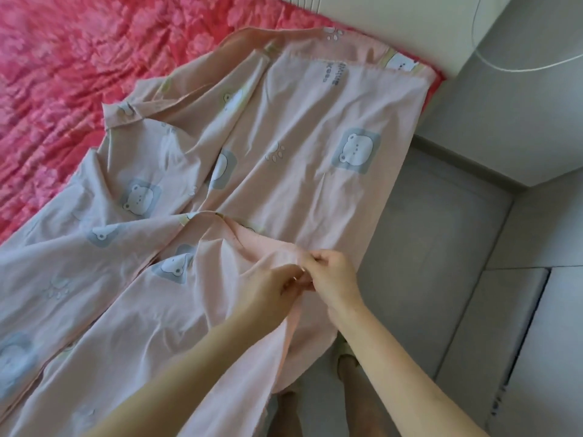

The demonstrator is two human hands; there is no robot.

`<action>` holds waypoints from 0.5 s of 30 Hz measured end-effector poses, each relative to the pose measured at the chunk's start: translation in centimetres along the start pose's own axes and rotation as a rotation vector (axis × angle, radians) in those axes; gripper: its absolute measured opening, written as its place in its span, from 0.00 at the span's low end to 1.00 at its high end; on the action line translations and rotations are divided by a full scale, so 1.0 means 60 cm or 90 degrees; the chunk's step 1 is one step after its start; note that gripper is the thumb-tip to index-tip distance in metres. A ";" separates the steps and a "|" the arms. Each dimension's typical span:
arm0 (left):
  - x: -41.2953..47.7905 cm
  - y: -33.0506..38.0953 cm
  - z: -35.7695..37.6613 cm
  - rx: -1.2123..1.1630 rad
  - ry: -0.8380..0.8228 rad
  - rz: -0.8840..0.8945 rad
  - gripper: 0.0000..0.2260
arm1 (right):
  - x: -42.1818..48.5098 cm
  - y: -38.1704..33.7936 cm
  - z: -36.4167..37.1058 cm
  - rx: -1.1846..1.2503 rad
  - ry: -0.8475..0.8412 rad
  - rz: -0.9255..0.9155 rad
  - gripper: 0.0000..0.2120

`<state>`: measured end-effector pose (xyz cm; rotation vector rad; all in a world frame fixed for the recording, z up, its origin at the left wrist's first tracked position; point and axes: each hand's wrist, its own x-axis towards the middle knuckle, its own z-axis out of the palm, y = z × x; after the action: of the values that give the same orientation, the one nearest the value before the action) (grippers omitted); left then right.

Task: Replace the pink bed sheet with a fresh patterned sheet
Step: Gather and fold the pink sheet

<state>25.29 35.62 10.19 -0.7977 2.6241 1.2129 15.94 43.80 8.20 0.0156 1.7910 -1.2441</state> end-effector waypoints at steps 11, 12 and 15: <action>0.117 -0.070 -0.116 0.365 -0.169 -0.018 0.21 | -0.025 -0.066 -0.111 -0.249 -0.069 -0.185 0.02; 0.132 -0.069 -0.116 0.400 -0.224 -0.029 0.21 | -0.027 -0.073 -0.121 -0.259 -0.076 -0.196 0.02; 0.162 -0.069 -0.108 0.538 -0.370 -0.016 0.20 | -0.025 -0.089 -0.142 -0.277 -0.112 -0.198 0.02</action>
<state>19.80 24.67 8.43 -0.2528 2.2604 0.1790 8.60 48.22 13.63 -0.6199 1.9189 -0.9997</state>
